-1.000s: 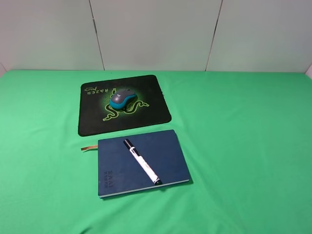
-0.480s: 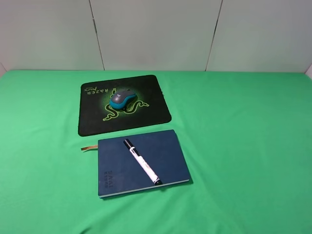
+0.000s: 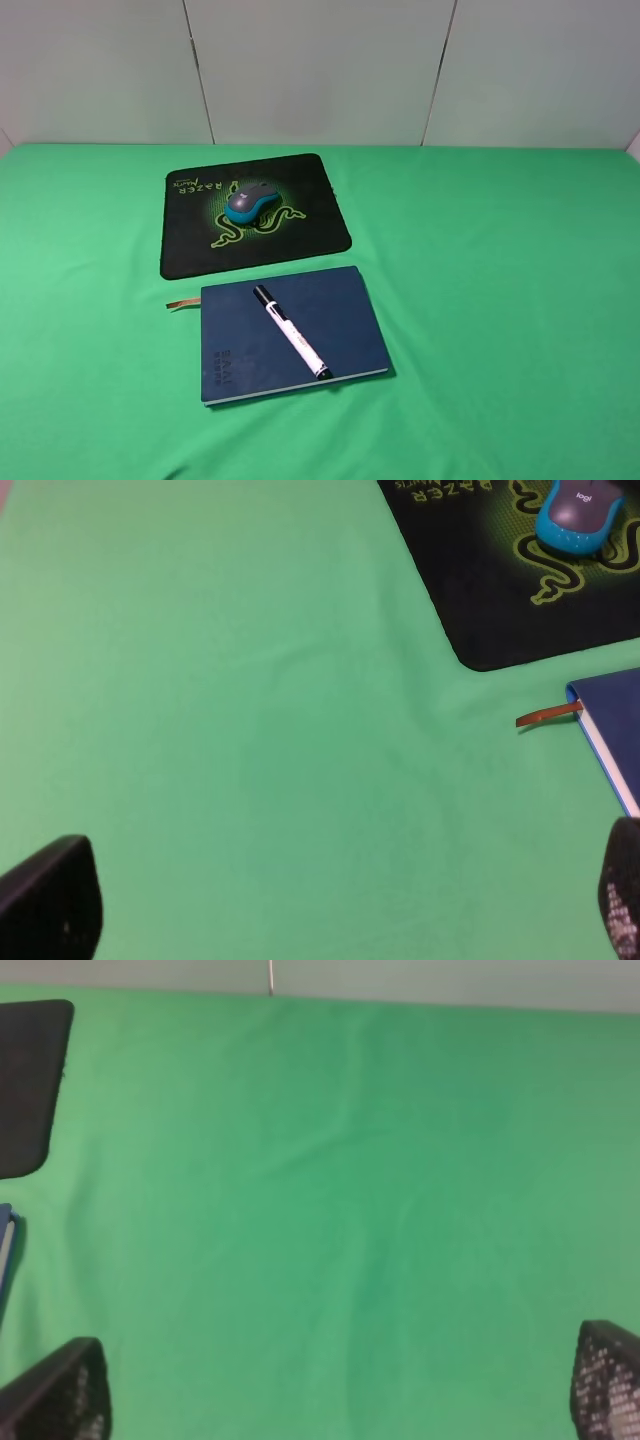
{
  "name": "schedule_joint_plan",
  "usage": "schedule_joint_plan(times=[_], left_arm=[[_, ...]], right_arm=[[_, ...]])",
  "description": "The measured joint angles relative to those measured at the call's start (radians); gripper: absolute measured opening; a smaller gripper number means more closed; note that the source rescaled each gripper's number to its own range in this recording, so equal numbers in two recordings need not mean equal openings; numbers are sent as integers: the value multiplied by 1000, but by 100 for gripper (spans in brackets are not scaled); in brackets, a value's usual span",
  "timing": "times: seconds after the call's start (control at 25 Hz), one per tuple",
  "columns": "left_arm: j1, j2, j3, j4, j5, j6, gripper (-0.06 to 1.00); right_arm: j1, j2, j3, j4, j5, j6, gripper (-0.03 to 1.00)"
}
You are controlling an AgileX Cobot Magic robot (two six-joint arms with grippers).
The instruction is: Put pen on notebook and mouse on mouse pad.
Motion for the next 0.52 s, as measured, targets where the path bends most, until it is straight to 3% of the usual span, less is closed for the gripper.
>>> schedule_joint_plan(times=[0.52], left_arm=[[0, 0, 0, 0, 0, 0, 100]], right_arm=[[0, 0, 0, 2, 0, -1, 100]])
